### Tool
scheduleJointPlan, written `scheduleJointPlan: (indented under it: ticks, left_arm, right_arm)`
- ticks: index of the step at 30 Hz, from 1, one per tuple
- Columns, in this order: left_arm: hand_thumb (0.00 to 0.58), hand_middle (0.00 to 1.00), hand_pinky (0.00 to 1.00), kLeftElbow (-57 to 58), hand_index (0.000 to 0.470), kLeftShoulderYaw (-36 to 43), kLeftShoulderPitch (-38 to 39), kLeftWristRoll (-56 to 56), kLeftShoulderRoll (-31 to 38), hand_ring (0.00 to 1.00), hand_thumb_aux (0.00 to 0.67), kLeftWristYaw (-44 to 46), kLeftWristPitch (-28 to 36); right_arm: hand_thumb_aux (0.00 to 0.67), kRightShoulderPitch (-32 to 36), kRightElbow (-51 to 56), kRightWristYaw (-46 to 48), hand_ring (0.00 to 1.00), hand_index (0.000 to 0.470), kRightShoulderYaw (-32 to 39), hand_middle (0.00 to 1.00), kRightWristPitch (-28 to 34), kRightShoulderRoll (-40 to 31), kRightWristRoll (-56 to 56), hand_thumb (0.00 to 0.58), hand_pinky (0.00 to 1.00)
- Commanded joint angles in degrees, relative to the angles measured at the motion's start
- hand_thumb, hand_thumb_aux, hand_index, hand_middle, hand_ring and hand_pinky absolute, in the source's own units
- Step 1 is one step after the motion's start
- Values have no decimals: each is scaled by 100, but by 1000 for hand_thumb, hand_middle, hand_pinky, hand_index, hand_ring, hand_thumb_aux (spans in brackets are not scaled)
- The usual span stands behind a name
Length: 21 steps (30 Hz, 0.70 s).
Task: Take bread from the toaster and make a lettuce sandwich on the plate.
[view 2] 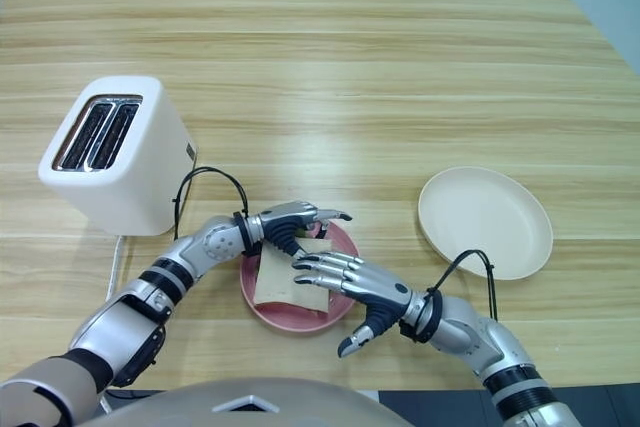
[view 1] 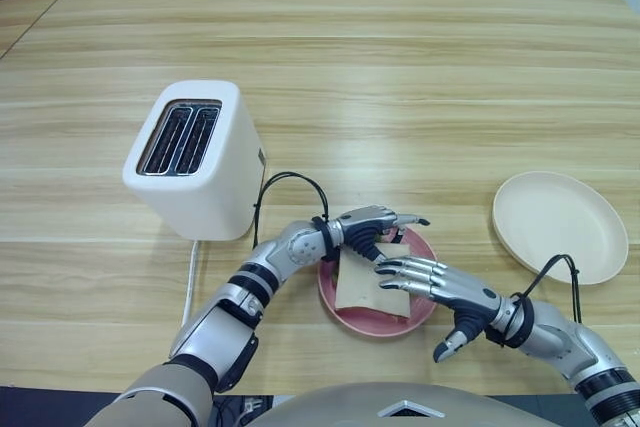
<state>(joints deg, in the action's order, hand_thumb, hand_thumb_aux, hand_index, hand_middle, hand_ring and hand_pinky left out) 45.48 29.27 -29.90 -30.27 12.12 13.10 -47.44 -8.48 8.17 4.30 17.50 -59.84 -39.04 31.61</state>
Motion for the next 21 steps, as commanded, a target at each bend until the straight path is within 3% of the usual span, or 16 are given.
scheduleJointPlan:
  ticks: [1,8,17,18,20,21]
  left_arm:
    - [0,980,980,-19,0,-166,-143,-231,209,980,0,-483,193]
    - [0,973,973,27,0,-390,-268,-384,338,973,0,-1203,460]
    - [0,631,631,-811,0,-840,-165,-537,393,631,0,-2547,722]
    - [0,522,522,-977,0,-888,-102,-649,409,522,0,-2762,785]
    - [0,39,39,-1605,0,-1087,109,-920,487,39,0,-3315,888]
    - [0,0,0,-1984,0,-1230,253,-971,536,0,0,-3524,885]
  right_arm:
    - [0,-215,466,326,0,0,-68,0,984,-373,836,0,0]
    - [0,-7,654,166,0,0,133,0,1350,-268,1242,0,0]
    - [0,474,1104,-136,0,0,662,0,1752,-122,1812,0,0]
    - [0,517,1135,-179,0,0,703,0,1818,-120,1875,0,0]
    - [0,569,1191,-280,0,0,747,0,1961,-145,1983,0,0]
    - [0,582,1213,-326,0,0,753,0,2007,-169,1996,0,0]
